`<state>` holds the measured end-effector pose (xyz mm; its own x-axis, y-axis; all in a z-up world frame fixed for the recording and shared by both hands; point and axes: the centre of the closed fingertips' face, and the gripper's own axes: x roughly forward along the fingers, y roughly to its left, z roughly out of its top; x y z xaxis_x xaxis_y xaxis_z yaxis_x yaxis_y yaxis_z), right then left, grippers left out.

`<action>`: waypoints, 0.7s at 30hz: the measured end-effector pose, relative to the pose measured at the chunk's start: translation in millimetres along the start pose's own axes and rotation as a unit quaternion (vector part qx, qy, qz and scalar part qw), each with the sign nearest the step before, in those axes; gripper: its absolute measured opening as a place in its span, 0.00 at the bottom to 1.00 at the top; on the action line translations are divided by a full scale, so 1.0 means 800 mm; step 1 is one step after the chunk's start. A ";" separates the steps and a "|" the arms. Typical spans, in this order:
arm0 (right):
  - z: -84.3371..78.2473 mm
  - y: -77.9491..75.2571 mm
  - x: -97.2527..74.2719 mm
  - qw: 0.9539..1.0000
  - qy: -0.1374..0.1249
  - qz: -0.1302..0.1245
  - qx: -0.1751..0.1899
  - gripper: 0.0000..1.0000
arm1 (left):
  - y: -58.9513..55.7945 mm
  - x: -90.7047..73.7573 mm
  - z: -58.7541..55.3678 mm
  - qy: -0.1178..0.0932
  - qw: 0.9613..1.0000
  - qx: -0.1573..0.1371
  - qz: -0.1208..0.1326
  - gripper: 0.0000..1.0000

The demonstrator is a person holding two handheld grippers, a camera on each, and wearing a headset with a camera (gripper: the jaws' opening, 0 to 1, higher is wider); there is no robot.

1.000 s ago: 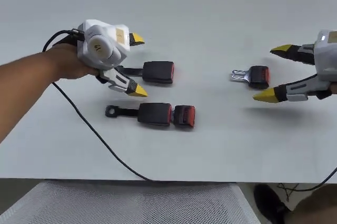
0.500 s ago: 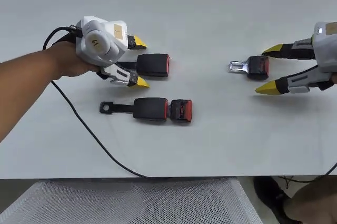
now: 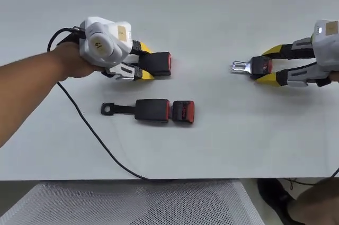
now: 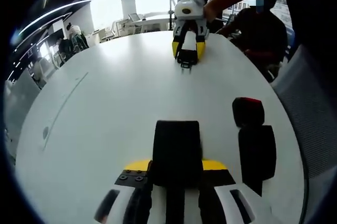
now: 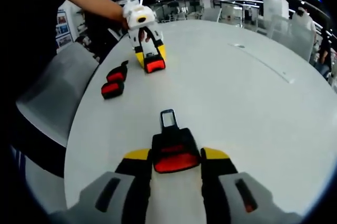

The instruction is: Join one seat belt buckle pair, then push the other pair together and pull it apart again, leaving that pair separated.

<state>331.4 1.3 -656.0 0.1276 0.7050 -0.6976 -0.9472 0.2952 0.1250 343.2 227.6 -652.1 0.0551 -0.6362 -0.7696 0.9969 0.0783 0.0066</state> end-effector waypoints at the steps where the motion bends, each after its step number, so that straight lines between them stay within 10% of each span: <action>1: 0.000 0.000 0.000 1.000 0.000 0.003 -0.012 0.36 | 0.000 0.001 -0.001 0.001 1.000 0.001 -0.001 0.35; 21: 0.012 0.012 0.013 0.998 -0.060 -0.002 0.013 0.34 | -0.001 0.005 -0.007 0.012 1.000 0.014 -0.016 0.35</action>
<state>326.8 17.5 -655.4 0.1663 0.7752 -0.6094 -0.9388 0.3136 0.1427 342.6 229.1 -658.8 0.0216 -0.6187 -0.7853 0.9994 0.0355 -0.0005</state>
